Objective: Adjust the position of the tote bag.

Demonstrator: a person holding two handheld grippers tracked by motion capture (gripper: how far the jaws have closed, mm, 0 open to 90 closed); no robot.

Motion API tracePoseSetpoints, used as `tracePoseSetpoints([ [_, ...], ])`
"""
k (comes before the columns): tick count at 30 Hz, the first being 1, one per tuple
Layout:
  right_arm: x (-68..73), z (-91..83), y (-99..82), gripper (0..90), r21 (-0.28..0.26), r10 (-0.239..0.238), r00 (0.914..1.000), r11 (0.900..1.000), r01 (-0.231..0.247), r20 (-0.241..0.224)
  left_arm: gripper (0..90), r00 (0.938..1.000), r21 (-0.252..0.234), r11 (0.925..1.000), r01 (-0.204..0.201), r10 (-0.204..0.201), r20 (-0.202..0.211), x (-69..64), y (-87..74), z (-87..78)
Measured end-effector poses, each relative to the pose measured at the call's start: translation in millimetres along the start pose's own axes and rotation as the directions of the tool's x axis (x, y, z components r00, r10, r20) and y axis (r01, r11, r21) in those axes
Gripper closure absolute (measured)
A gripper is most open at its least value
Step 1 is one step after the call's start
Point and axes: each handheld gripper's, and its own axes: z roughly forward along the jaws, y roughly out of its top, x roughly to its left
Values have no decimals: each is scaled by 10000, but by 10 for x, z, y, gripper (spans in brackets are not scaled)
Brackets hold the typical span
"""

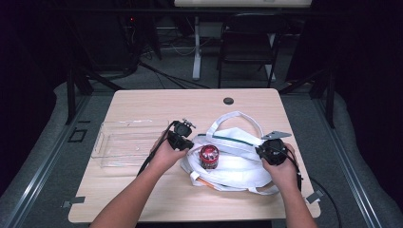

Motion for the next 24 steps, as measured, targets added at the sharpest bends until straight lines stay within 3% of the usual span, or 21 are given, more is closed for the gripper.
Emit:
tracePoseSetpoints([
  [14, 27, -56, -10, 804, -243, 129, 9999, 9996, -130, -29, 782, 9997, -155, 9998, 131, -127, 231, 27, 3, -63],
  [24, 16, -149, -7, 707, -538, 503, 9981, 9972, -521, -353, 695, 9997, -424, 9991, 71, -61, 239, 11, 36, -178],
])
